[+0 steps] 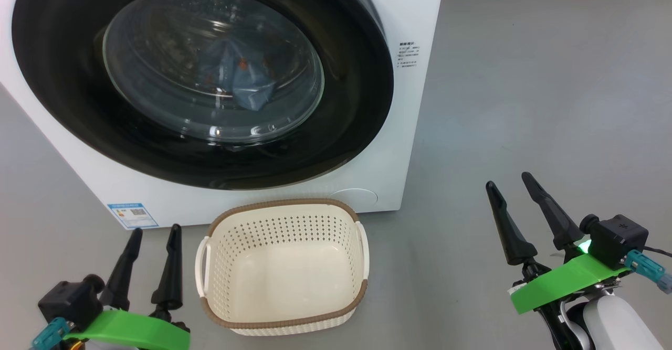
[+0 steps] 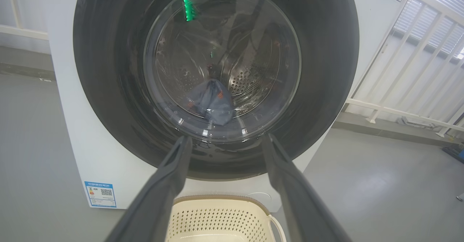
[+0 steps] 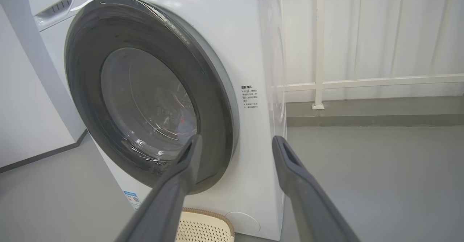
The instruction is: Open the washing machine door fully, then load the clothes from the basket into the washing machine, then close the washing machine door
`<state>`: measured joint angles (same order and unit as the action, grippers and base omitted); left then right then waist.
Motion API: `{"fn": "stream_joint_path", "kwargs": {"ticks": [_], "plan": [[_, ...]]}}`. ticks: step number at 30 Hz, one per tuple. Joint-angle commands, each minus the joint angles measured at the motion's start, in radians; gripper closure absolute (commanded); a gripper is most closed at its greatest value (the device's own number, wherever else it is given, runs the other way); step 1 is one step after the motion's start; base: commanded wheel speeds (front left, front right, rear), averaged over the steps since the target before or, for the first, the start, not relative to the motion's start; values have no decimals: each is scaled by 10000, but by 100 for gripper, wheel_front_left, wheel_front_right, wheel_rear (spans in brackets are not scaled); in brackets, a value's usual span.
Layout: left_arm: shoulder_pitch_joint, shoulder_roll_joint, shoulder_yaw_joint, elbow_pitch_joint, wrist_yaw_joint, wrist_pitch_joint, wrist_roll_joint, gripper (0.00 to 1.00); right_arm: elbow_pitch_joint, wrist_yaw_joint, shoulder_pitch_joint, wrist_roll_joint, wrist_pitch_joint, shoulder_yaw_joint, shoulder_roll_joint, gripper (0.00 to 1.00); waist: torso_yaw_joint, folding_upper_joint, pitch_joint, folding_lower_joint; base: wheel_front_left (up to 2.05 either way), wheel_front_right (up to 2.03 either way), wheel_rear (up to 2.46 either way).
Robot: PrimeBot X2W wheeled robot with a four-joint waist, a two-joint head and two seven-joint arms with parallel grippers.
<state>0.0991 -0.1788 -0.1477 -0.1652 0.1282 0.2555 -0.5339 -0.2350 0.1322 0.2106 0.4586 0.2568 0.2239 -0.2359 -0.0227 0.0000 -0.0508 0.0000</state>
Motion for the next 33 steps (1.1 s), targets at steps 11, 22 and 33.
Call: {"fn": "stream_joint_path", "kwargs": {"ticks": [11, 22, 33], "plan": [[144, -303, 355, 257, 25, 63, -11, 0, 148, -15, -15, -22, 49, 174, -8, 0, 12, 0, 20, 0, 0, 0, 0], [175, -295, 385, 319, 25, 63, 37, 0, 193, -15, 5, -57, 49, 124, -4, 0, 42, 0, -66, 0, 0, 0, 0], [-167, 238, -121, -192, -4, -9, 8, 100, -449, 0, -159, 5, -16, 91, 222, 100, 49, 0, -90, 0, 0, 0, 0]]}}
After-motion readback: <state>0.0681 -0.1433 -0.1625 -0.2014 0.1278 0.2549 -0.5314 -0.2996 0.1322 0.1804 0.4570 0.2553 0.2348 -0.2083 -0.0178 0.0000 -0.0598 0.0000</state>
